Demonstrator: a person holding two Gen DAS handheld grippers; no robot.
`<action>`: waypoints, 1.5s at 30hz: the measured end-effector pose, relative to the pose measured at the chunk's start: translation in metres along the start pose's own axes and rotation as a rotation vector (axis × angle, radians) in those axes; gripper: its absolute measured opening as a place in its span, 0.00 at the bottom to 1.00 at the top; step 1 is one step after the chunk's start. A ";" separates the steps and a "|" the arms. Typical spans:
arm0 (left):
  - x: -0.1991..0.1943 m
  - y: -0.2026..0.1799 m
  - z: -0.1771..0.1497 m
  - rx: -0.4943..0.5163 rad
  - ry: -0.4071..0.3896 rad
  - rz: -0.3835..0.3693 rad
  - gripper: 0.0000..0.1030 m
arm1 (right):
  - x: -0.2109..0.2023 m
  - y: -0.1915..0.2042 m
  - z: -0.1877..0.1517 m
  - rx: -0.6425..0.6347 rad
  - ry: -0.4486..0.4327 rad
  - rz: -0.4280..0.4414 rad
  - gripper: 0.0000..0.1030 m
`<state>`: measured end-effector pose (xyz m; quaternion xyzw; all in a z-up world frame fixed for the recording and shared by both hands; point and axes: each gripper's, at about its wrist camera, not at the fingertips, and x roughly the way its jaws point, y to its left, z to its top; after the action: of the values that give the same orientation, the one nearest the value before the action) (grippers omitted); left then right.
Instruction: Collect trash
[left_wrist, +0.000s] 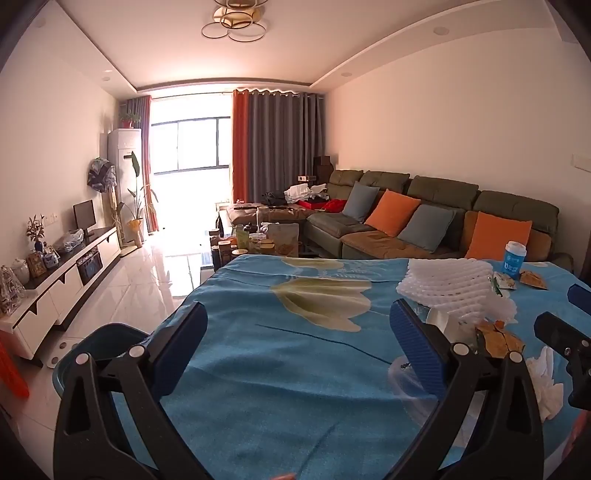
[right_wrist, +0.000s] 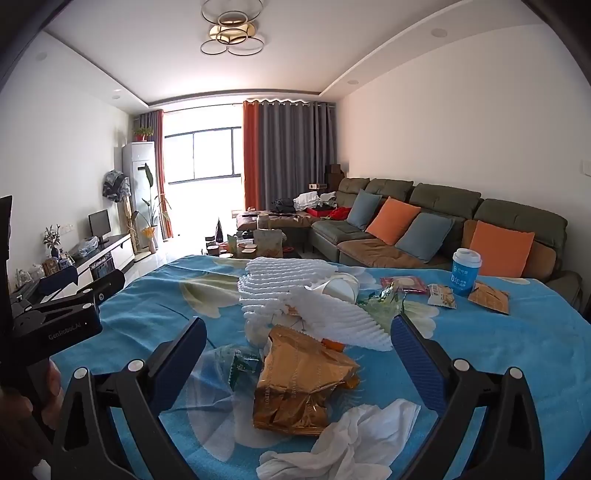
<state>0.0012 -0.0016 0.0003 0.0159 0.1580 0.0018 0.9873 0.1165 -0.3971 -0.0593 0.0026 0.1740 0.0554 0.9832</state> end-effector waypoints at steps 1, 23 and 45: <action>0.001 -0.001 0.001 0.002 -0.001 0.001 0.95 | 0.000 0.000 0.000 0.001 0.000 0.000 0.94; -0.013 -0.004 0.001 -0.012 -0.065 -0.011 0.95 | -0.008 -0.002 0.003 0.001 -0.025 0.009 0.94; -0.017 -0.007 0.001 -0.009 -0.099 -0.010 0.94 | -0.010 -0.004 0.005 0.005 -0.044 0.005 0.94</action>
<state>-0.0151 -0.0086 0.0066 0.0107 0.1090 -0.0034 0.9940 0.1092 -0.4025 -0.0510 0.0065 0.1526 0.0571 0.9866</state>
